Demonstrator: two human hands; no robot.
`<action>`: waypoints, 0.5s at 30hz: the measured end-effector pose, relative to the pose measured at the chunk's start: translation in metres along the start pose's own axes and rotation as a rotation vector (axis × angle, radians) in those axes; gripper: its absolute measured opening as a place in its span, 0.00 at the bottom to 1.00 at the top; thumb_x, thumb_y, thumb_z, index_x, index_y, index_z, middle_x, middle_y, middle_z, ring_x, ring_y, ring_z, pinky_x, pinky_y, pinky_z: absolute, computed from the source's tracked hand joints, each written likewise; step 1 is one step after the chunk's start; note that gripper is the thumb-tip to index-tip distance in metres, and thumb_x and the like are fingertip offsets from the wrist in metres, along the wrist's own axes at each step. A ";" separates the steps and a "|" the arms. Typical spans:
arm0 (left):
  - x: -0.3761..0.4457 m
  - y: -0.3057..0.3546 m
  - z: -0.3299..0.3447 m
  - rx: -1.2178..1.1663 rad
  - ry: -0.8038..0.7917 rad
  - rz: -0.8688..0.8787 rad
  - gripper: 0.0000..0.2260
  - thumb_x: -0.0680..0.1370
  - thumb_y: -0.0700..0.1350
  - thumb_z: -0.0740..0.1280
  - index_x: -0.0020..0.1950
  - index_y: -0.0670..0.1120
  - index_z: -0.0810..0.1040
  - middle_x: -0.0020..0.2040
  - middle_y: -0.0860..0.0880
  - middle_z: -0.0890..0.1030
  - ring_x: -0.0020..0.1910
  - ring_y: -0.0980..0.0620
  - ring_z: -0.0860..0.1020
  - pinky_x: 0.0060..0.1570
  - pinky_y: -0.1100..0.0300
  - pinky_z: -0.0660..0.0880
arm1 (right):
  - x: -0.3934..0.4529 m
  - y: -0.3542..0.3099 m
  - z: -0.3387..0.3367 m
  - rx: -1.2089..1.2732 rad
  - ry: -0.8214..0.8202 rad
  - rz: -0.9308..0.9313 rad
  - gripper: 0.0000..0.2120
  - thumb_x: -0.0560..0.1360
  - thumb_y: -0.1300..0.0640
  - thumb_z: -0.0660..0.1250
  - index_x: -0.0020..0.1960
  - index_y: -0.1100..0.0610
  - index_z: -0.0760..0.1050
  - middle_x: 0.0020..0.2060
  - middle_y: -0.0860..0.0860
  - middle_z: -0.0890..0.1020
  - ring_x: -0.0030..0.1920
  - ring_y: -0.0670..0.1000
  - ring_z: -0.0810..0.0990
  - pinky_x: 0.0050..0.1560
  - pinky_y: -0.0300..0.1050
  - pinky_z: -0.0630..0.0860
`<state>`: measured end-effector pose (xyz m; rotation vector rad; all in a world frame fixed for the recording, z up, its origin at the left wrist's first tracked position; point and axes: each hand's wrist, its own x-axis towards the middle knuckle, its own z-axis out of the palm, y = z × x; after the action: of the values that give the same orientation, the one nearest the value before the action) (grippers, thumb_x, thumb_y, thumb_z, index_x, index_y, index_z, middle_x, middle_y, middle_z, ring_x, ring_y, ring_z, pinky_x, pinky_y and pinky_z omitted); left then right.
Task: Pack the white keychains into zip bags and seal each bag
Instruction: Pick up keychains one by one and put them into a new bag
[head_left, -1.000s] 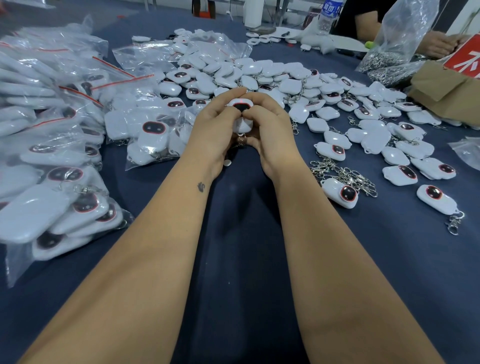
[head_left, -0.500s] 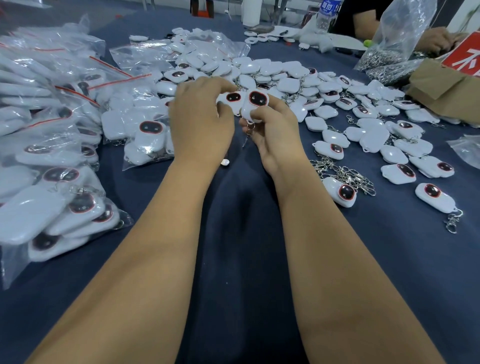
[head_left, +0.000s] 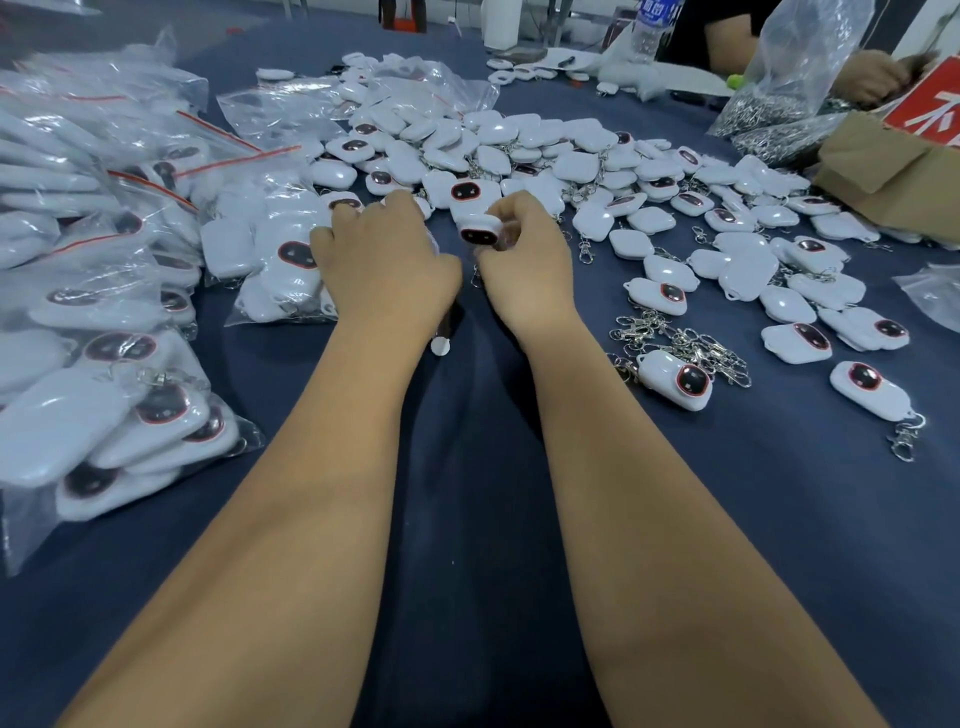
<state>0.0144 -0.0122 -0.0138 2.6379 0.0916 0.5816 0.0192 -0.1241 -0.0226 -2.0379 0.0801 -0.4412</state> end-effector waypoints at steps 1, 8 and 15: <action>0.001 0.000 0.000 -0.019 0.012 -0.002 0.15 0.73 0.47 0.64 0.58 0.45 0.76 0.55 0.43 0.81 0.61 0.41 0.71 0.57 0.51 0.62 | 0.000 0.001 -0.001 -0.036 0.005 -0.007 0.09 0.74 0.66 0.64 0.47 0.53 0.71 0.36 0.45 0.74 0.40 0.50 0.74 0.42 0.44 0.71; 0.001 0.000 -0.009 -0.488 0.100 -0.109 0.16 0.76 0.44 0.61 0.61 0.52 0.80 0.52 0.52 0.83 0.56 0.49 0.78 0.58 0.57 0.71 | 0.000 -0.014 0.000 0.791 0.014 0.109 0.11 0.75 0.71 0.66 0.47 0.57 0.69 0.41 0.56 0.80 0.40 0.51 0.84 0.46 0.45 0.83; 0.000 0.004 -0.011 -0.743 0.144 -0.173 0.11 0.76 0.44 0.61 0.53 0.58 0.78 0.40 0.60 0.79 0.47 0.56 0.79 0.50 0.58 0.75 | -0.005 -0.012 0.009 -0.012 -0.079 -0.152 0.03 0.76 0.59 0.68 0.44 0.55 0.78 0.41 0.53 0.79 0.46 0.53 0.74 0.50 0.51 0.74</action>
<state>0.0096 -0.0115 -0.0036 1.8499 0.1183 0.6007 0.0156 -0.1095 -0.0173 -2.0786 -0.1207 -0.4551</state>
